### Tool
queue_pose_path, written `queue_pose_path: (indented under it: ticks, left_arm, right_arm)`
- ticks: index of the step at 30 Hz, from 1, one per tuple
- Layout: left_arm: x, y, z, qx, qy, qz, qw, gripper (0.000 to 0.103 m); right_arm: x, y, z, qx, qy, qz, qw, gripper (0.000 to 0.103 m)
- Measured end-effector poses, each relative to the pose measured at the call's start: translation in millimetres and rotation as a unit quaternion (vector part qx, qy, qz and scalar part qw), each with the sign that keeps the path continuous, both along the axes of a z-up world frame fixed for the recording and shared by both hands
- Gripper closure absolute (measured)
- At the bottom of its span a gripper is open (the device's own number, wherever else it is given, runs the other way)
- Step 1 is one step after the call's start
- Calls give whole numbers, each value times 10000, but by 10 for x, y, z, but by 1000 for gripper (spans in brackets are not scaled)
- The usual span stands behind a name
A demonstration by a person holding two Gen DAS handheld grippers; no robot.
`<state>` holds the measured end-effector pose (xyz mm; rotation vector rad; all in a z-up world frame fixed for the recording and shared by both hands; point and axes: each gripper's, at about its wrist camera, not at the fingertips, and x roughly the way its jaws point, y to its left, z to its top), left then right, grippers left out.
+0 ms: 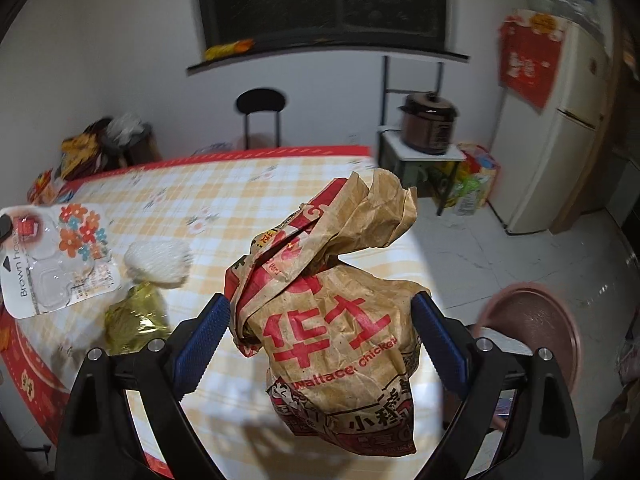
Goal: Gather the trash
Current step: 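Carry tray and paper bag to the brown bin and open both tools over it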
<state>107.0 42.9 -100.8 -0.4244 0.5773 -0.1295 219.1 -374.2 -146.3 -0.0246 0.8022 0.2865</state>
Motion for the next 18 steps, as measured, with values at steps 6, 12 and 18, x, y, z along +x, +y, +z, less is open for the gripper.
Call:
queue_pose_path:
  ticks: [6, 12, 18]
  left_arm:
    - [100, -413, 127, 76, -35, 22, 10000, 98]
    - [183, -808, 160, 124, 58, 21, 9999, 98]
    - [218, -1109, 218, 278, 102, -16, 9996, 98]
  right_arm:
    - [90, -934, -152, 121, 131, -724, 9972, 13]
    - [233, -1691, -428, 151, 348, -1387, 9896, 13]
    - [384, -2184, -632, 400, 502, -1851, 9806, 11]
